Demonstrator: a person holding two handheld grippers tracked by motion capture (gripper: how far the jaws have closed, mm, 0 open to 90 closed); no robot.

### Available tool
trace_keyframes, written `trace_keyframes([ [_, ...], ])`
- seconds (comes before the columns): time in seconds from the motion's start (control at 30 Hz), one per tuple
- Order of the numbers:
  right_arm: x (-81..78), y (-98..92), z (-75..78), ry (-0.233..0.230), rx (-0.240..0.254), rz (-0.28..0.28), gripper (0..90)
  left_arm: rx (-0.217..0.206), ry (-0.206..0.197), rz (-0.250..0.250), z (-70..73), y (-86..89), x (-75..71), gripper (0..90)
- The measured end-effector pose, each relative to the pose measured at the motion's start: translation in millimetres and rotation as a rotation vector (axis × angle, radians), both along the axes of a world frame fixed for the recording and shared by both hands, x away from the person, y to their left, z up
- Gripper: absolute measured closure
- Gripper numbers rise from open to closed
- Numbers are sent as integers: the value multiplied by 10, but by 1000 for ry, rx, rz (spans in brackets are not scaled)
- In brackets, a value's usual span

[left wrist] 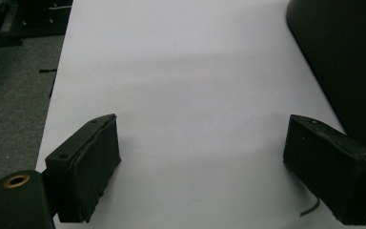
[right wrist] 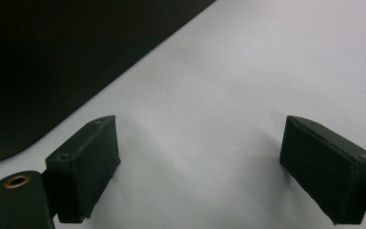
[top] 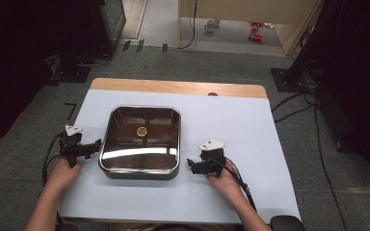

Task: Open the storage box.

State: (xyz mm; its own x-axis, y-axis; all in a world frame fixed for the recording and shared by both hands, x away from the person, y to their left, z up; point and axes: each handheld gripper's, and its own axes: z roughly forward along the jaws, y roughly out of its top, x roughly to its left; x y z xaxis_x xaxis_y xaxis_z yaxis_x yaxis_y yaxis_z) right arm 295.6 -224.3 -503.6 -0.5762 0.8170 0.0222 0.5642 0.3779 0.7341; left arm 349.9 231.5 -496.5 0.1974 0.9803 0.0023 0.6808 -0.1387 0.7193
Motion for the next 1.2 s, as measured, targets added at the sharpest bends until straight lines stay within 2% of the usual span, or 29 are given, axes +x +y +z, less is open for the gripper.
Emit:
trace_keyframes([
  [0.7, 0, 3, 2, 2, -2, -4, 127, 0, 0, 0, 0, -1, 1, 119],
  [0.8, -4, 34, 38, 26, -20, -21, 167, -1, 0, 0, 0, -1, 1, 119],
  [0.9, -4, 32, 78, 44, -30, -1, 251, 0, 0, 0, 0, 0, 1, 119],
  [1.0, -4, 18, 96, 54, -30, 10, 265, 0, 0, 0, 0, 0, 1, 119],
  [1.2, 7, -30, 228, 66, 32, 17, 283, 0, 0, 0, 0, 0, 1, 119],
])
